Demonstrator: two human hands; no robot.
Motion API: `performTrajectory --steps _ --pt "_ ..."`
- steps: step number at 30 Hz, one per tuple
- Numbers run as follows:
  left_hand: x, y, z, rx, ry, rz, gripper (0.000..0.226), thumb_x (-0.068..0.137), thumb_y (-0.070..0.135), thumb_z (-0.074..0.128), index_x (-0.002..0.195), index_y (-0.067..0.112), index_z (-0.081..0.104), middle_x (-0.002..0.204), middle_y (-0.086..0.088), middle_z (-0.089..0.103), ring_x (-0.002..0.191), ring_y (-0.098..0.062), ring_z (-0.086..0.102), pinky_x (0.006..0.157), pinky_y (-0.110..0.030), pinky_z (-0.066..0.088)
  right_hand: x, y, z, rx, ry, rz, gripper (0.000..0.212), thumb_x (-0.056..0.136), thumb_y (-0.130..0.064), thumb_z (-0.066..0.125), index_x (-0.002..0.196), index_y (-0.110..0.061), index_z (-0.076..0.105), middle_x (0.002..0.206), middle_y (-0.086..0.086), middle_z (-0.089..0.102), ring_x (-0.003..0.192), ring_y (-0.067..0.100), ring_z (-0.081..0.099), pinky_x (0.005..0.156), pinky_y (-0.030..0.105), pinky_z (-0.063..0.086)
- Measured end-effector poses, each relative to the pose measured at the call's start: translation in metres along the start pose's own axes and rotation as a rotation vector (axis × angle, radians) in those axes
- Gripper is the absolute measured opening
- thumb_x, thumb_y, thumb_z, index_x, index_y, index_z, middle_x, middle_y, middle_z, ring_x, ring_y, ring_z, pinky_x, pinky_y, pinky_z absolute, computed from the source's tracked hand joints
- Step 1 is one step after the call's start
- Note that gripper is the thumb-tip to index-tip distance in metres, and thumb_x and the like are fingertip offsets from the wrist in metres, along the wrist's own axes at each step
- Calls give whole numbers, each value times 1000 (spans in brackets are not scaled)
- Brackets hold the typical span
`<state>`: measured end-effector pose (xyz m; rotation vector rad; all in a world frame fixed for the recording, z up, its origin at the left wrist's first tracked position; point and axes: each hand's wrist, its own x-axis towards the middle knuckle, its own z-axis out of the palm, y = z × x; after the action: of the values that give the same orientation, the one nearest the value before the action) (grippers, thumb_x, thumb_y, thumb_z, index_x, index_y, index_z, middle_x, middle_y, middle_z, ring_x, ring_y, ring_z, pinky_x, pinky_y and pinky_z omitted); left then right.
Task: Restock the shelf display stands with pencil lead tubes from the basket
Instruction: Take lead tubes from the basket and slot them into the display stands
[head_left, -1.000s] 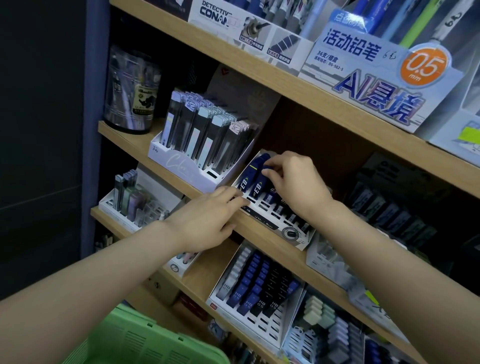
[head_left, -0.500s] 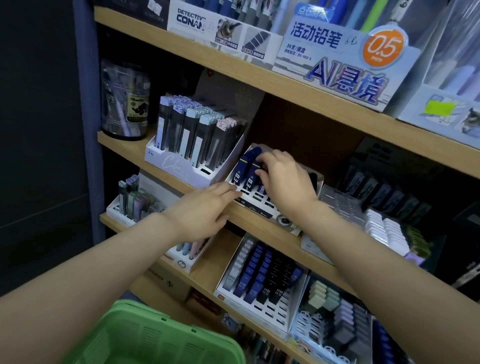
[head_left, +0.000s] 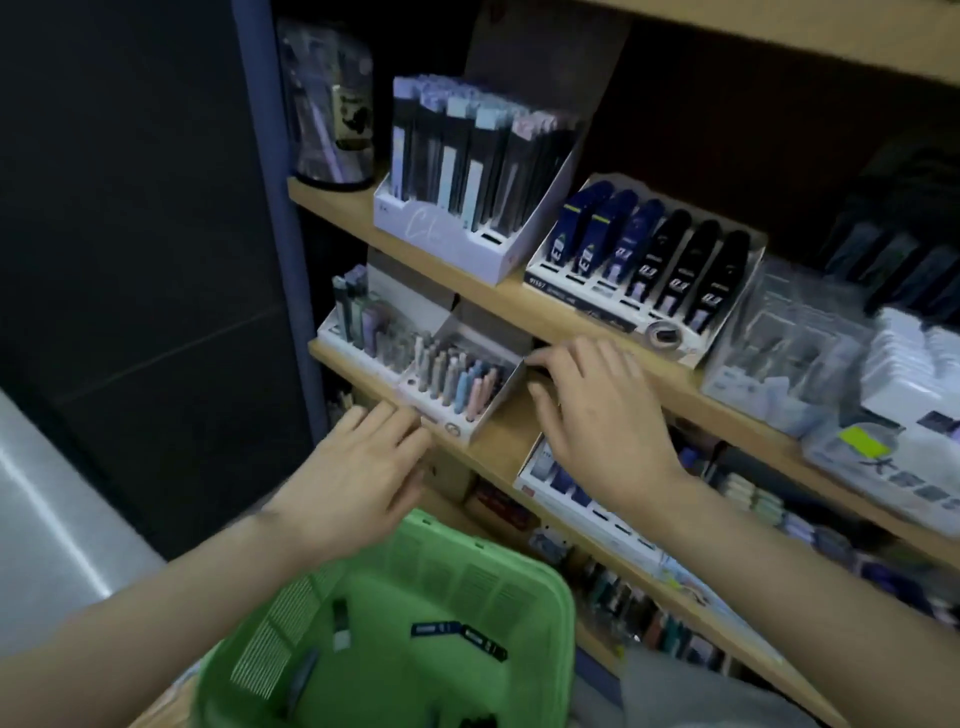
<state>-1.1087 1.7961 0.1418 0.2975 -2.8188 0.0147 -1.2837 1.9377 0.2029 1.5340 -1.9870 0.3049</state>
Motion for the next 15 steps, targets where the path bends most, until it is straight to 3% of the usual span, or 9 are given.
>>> performTrajectory --steps 2,5,9,12,13,15 --pt "-30 -9 25 -33 -69 -93 26 83 34 39 94 20 57 89 3 52 81 -18 49 71 -29 29 -28 -18 25 46 -73 -32 12 89 -22 54 96 -14 58 87 2 57 80 23 55 67 34 47" --pt "-69 -28 65 -118 -143 -289 36 84 37 38 104 18 61 95 2 55 85 -22 55 73 -30 34 -78 -44 74 154 -290 -5 21 78 -24 72 96 -16 63 87 -2 59 79 17 59 67 31 54" --pt "-110 -57 121 -292 -223 -572 50 87 41 35 119 10 57 108 -10 58 96 -32 58 80 -42 47 -135 -83 146 343 -615 88 38 64 -25 84 98 -18 67 90 -4 62 80 13 65 66 25 57" --pt "-132 -72 152 -417 -271 -774 49 98 37 41 137 7 44 133 -14 50 120 -35 48 101 -41 36 -159 -115 196 482 -910 167 36 91 -19 59 126 -11 52 120 2 53 105 17 58 85 24 49" --pt "-139 -76 160 -455 -294 -823 50 98 35 39 140 8 41 137 -14 47 125 -34 46 104 -39 33 -167 -126 213 524 -985 191 37 97 -17 48 134 -11 44 128 3 47 110 17 53 88 22 46" --pt "-150 -80 176 -504 -333 -857 56 97 44 31 142 13 39 139 -12 48 127 -31 45 106 -36 32 -177 -147 247 602 -1075 257 40 99 -13 44 138 -12 38 134 5 43 111 18 52 89 20 44"
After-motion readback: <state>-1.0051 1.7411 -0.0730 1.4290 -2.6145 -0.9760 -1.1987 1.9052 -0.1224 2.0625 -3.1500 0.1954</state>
